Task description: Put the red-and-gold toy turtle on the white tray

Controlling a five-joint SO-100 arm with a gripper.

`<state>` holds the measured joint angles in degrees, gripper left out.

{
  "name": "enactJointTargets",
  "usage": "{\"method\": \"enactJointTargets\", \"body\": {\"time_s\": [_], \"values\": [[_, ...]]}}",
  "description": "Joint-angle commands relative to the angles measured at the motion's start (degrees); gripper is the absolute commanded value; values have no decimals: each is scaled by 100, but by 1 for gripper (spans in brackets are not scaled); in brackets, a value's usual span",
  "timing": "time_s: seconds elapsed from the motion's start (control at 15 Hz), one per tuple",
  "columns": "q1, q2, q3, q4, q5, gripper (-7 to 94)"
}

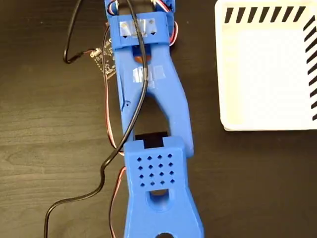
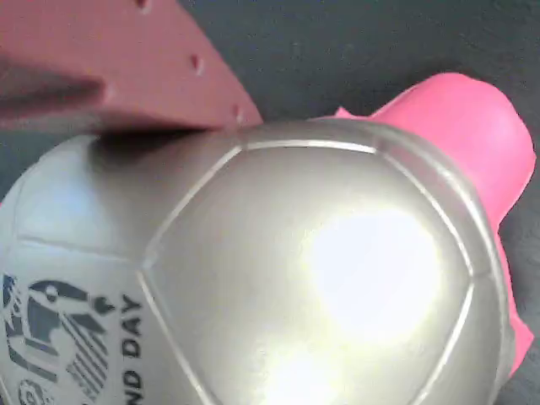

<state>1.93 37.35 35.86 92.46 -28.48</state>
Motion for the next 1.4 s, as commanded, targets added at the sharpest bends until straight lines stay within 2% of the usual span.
{"method": "enactJointTargets", "body": {"time_s": [0.0, 0.4, 0.73, 1.07, 1.33], "values": [[-53, 1037, -308, 62, -9, 0], [-264, 2865, 633, 70, 141, 0], [-334, 3577, 1292, 105, 369, 0], [773, 5133, 2153, 562, 554, 0], [2224, 4658, 1415, 879, 1020, 0]]}}
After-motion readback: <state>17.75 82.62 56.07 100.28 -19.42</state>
